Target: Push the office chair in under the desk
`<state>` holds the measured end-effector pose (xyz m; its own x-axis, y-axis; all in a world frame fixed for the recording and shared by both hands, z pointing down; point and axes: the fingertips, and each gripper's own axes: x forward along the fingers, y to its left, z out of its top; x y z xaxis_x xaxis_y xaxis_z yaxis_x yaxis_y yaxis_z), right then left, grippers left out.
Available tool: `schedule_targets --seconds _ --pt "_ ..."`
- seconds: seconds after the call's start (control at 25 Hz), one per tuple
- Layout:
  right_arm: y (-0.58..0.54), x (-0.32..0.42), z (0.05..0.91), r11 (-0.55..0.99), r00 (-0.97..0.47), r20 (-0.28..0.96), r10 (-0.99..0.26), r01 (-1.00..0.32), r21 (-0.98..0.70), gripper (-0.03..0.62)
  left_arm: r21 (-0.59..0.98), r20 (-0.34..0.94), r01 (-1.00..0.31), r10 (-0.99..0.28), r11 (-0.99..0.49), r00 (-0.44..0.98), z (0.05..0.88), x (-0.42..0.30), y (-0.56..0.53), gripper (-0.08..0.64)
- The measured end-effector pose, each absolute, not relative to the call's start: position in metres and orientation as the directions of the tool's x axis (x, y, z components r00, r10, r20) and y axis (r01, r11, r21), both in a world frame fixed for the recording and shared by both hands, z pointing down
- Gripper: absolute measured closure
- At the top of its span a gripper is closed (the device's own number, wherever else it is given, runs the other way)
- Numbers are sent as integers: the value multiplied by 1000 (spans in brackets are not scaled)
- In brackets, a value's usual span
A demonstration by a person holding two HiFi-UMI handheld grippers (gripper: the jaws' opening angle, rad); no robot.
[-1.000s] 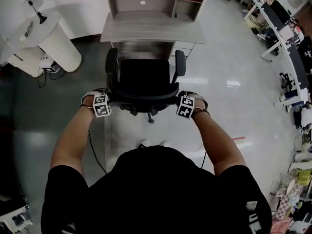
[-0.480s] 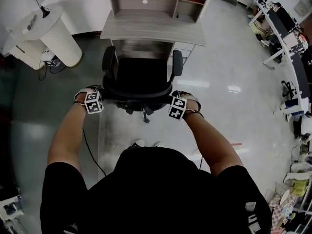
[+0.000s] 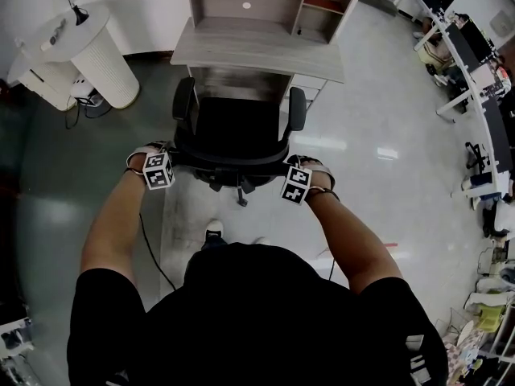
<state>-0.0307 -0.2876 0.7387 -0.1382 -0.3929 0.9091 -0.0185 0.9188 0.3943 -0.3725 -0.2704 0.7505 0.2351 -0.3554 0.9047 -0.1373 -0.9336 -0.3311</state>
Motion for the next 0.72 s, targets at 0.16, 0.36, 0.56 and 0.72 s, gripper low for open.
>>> schedule_targets --seconds 0.16,0.36,0.56,0.72 --pt "-289 -35 737 918 -140 908 -396 -27 396 459 -336 902 -130 -359 -933 239 749 -376 -274 388" --pt "-288 -34 737 919 -133 910 -394 -31 393 457 -340 899 -128 -362 -932 247 749 -375 -274 388" --pt "-292 -35 737 920 -129 911 -392 -27 392 457 -343 895 -138 -368 -929 251 748 -376 -276 385" --pt "-295 -34 738 920 -126 911 -392 -27 392 457 -349 893 -140 -374 -927 251 749 -375 -279 383"
